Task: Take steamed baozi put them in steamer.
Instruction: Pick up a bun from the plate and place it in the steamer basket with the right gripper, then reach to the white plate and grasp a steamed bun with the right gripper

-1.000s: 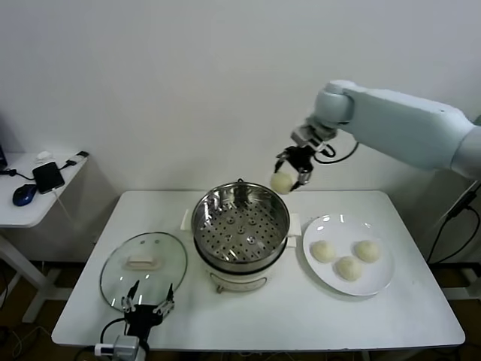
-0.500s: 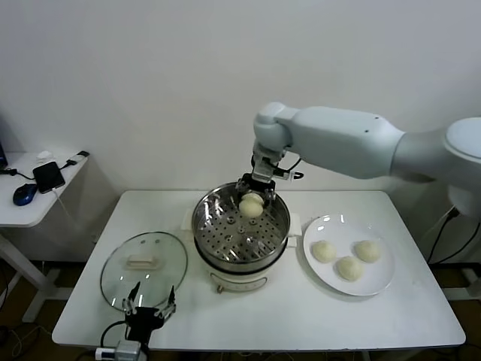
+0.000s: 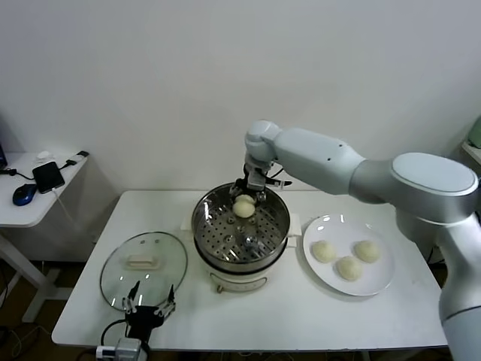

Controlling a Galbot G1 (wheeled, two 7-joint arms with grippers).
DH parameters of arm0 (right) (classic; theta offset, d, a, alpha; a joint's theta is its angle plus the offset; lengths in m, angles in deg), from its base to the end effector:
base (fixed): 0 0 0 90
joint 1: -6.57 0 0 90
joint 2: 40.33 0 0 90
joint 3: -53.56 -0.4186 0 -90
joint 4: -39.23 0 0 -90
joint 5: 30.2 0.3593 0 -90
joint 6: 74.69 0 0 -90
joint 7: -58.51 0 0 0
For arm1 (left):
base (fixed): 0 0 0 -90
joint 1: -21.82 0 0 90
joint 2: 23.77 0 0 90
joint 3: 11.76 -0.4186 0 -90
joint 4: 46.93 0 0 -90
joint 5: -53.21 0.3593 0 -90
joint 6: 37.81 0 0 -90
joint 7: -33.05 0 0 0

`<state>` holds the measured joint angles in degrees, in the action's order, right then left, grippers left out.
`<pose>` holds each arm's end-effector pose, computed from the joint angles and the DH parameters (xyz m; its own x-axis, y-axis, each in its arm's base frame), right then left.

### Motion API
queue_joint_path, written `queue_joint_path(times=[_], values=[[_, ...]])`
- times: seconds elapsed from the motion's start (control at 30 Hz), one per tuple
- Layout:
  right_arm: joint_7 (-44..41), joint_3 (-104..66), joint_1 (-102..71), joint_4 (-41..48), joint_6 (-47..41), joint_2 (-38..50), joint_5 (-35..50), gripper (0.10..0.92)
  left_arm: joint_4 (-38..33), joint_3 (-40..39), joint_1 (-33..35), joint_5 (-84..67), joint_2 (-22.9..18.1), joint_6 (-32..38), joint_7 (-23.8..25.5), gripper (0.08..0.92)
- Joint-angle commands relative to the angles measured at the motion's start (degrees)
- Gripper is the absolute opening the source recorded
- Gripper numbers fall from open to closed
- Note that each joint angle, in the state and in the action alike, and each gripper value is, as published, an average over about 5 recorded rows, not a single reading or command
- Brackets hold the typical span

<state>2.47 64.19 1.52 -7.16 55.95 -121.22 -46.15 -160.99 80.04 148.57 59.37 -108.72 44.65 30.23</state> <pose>0.6916 0.1469 -0.1093 -0.1513 -0.1837 0.9713 -0.1203 -0.9719 -0.2025 0.1011 0.0342 -0.4127 -0.9408 -0.0671 0.3324 0.0043 0.9778 0.2096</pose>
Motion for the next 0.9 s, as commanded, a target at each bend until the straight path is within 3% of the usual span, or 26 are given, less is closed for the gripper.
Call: queue_joint_path(times=[0.03, 0.17, 0.3, 0.47, 0.6, 0.9], values=[[1.4, -2.5, -3.2, 6.1, 2.2, -2.2, -2.2, 0.739, 0.3, 0.1, -0.3, -0.1, -0.1, -0.1, -0.1, 0.823], [-0.3, -1.0, -1.0, 3.2, 1.8, -0.7, 3.9, 0.807, 0.2, 0.1, -0.3, -0.2, -0.2, -0.1, -0.1, 0.823], [-6.1, 2.2, 4.6, -2.7, -0.8, 3.1, 17.5, 0.822, -0.3, -0.1, -0.1, 0.0, -0.5, -0.2, 0.0, 0.823], [-12.3, 9.9, 15.0, -9.9, -8.7, 11.0, 38.4, 0.823, -1.0, -0.3, 0.2, 0.6, -0.8, -0.4, 0.2, 0.823], [-13.2, 22.5, 25.2, -18.0, -20.7, 20.6, 52.4, 0.823, -1.4, -0.2, 0.5, 0.7, -0.6, -0.3, 0.3, 0.823], [-5.5, 39.9, 33.3, -28.8, -40.7, 39.3, 52.6, 0.823, -1.6, 0.2, 0.5, 0.3, -0.4, -0.3, 0.1, 0.823]])
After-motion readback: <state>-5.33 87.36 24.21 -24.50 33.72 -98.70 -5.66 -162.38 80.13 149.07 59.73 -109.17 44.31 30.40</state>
